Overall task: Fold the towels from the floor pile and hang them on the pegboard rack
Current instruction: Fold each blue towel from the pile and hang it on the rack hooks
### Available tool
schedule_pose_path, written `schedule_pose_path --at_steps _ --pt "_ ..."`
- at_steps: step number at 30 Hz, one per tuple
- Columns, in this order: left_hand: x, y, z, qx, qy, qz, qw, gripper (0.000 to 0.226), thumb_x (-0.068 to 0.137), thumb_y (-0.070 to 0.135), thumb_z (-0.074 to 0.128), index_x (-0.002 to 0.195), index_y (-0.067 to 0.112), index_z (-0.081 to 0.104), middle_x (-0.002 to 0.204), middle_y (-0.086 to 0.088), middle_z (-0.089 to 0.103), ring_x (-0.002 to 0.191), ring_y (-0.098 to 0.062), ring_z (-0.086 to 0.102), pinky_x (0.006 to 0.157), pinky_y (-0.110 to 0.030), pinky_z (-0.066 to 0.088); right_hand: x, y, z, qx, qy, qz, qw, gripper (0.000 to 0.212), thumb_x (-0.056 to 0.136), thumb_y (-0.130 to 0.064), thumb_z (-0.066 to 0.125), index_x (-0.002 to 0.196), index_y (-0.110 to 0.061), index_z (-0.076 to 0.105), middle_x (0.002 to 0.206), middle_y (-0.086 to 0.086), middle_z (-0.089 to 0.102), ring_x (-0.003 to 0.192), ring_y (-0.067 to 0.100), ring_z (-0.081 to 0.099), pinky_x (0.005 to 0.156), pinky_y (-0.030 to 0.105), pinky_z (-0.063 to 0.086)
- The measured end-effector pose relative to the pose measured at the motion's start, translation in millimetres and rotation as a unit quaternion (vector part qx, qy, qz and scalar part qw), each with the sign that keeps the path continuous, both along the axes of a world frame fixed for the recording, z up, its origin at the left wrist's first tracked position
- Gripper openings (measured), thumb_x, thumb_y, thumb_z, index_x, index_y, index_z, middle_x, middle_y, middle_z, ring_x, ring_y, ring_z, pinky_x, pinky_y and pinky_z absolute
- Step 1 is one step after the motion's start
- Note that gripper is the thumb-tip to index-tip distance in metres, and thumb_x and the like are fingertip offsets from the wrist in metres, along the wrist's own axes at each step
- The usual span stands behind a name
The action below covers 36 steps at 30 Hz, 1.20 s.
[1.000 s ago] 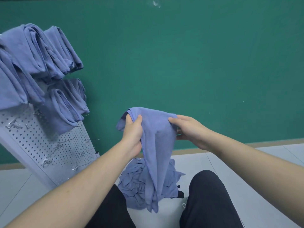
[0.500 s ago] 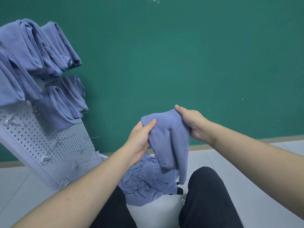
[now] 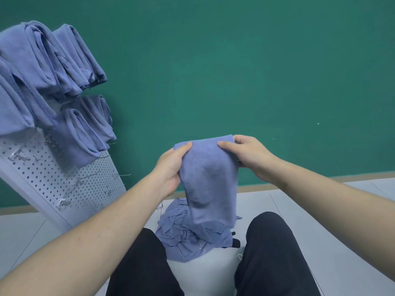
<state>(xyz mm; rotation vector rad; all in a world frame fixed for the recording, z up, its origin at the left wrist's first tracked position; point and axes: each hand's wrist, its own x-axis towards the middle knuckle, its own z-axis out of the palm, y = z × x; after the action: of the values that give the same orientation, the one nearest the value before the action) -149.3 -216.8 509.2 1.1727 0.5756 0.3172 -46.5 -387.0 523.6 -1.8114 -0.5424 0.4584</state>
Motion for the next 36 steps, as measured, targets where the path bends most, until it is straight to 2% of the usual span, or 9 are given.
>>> schedule_pose_path --at_steps 4,11,14,19,22,24,28,33,36 --pt "0 6 2 0.032 0.027 0.008 0.999 0.014 0.091 0.03 0.071 0.101 0.02 0.071 0.096 0.005 0.077 0.086 -0.012 0.069 0.067 -0.028 0.051 3 0 4 0.006 0.014 -0.044 0.999 0.039 0.081 -0.046 0.076 0.069 -0.024 0.046 0.074 0.001 0.048 0.072 0.018 0.041 0.069 0.033 0.036" --pt "4 4 10 0.066 0.094 -0.065 0.991 0.012 0.1 0.031 0.056 0.11 0.025 0.06 0.105 0.003 0.069 0.086 -0.016 0.064 0.069 -0.032 0.047 10 -5 4 0.053 0.017 -0.067 0.996 0.041 0.079 -0.034 0.078 0.07 -0.027 0.039 0.068 -0.005 0.042 0.069 0.017 0.035 0.059 0.032 0.027" --pt "5 3 13 0.067 0.083 -0.1 0.989 0.01 0.098 0.022 0.059 0.107 0.021 0.064 0.097 0.004 0.067 0.079 -0.015 0.063 0.066 -0.028 0.049 13 -9 8 0.062 0.023 -0.07 0.995 0.032 0.082 -0.028 0.077 0.08 -0.028 0.045 0.073 -0.001 0.053 0.068 0.018 0.041 0.059 0.032 0.03" --pt "10 4 13 0.043 0.039 -0.035 0.998 0.017 0.098 0.019 0.063 0.111 0.022 0.053 0.079 0.004 0.058 0.068 -0.011 0.054 0.063 -0.028 0.047 16 -14 17 0.03 0.022 -0.033 0.999 0.007 0.095 -0.021 0.065 0.101 -0.025 0.066 0.086 -0.004 0.065 0.072 0.012 0.056 0.074 0.03 0.05" --pt "8 4 18 0.064 0.041 -0.068 0.995 0.005 0.097 0.024 0.065 0.1 0.022 0.063 0.079 0.006 0.065 0.071 -0.01 0.059 0.068 -0.027 0.05 18 -18 22 -0.002 0.039 0.013 0.999 0.015 0.096 -0.018 0.063 0.108 -0.021 0.072 0.102 -0.006 0.072 0.088 0.011 0.066 0.09 0.031 0.056" --pt "5 6 19 0.074 0.036 -0.112 0.99 0.009 0.093 0.018 0.069 0.101 0.02 0.067 0.085 0.003 0.071 0.077 -0.011 0.064 0.072 -0.027 0.052 19 -21 25 -0.016 0.055 0.028 0.998 0.017 0.094 -0.015 0.065 0.11 -0.018 0.072 0.099 -0.005 0.073 0.087 0.011 0.068 0.093 0.032 0.056" --pt "1 11 21 0.115 0.022 -0.17 0.978 0.027 0.087 -0.003 0.07 0.107 0.015 0.069 0.093 -0.006 0.074 0.08 -0.013 0.07 0.076 -0.024 0.056 22 -23 27 -0.045 0.043 0.033 0.998 0.017 0.099 -0.015 0.057 0.107 -0.02 0.072 0.095 -0.005 0.068 0.085 0.014 0.063 0.092 0.034 0.055" --pt "2 8 25 0.22 0.036 -0.156 0.962 0.017 0.083 0.0 0.076 0.091 0.015 0.076 0.089 0.0 0.075 0.076 -0.009 0.069 0.071 -0.017 0.055 20 -20 25 -0.165 -0.061 0.019 0.984 0.034 0.099 -0.011 0.039 0.099 -0.026 0.07 0.09 0.001 0.062 0.08 0.016 0.058 0.079 0.033 0.058" --pt "4 7 27 0.267 0.056 -0.145 0.951 0.014 0.084 0.005 0.077 0.086 0.018 0.077 0.085 0.005 0.075 0.079 -0.009 0.066 0.076 -0.02 0.056 14 -18 27 -0.207 -0.068 0.018 0.976 0.039 0.096 -0.01 0.036 0.094 -0.024 0.073 0.096 -0.001 0.069 0.086 0.013 0.061 0.075 0.029 0.056"
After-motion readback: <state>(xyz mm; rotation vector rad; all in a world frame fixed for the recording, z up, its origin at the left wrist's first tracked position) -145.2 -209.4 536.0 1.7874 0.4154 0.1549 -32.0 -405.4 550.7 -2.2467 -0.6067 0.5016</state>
